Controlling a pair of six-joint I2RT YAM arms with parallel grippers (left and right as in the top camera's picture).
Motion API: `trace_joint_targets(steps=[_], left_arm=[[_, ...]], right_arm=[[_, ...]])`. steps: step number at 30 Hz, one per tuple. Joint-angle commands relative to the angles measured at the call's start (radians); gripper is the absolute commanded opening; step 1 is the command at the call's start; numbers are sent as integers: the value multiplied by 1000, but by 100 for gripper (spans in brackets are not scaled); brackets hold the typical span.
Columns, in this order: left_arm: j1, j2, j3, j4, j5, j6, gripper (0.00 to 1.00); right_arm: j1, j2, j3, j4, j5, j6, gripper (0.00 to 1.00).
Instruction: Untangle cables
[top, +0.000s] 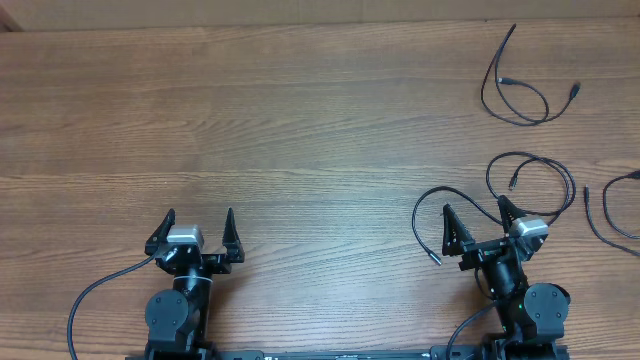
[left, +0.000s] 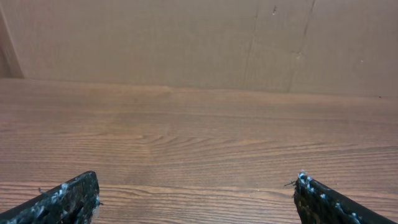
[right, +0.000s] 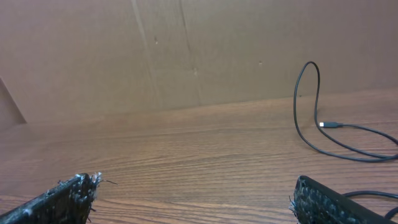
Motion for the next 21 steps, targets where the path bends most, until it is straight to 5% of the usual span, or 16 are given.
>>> trace_joint_targets(steps=[1, 21], left_arm=[[5, -11, -13, 5, -9, -14, 99], [5, -11, -13, 5, -9, -14, 99]], right_arm=[[3, -8, -11, 5, 3, -5, 100], [1, -8, -11, -13, 179, -57, 100]])
